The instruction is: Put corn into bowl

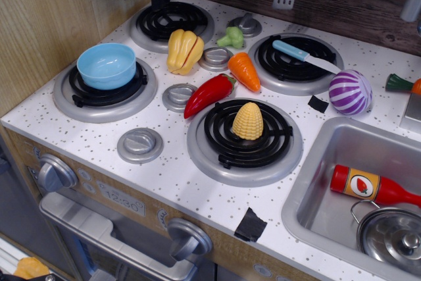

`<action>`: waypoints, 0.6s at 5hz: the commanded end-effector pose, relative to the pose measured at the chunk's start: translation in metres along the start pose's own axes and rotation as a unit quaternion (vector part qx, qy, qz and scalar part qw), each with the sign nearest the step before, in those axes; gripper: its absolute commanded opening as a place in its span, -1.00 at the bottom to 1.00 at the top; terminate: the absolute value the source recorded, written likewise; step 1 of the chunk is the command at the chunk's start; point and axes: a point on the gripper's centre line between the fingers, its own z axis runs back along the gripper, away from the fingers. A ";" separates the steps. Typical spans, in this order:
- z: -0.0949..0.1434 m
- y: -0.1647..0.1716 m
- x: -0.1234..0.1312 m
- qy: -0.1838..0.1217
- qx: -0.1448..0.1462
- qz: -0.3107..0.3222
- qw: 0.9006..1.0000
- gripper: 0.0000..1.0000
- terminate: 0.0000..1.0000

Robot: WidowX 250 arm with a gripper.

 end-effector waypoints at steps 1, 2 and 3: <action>0.000 0.000 0.000 0.000 0.000 0.000 1.000 1.00 -1.00; 0.025 -0.019 -0.013 -0.009 0.027 0.020 0.999 1.00 -1.00; 0.051 -0.034 -0.027 -0.015 0.041 0.047 0.998 1.00 -1.00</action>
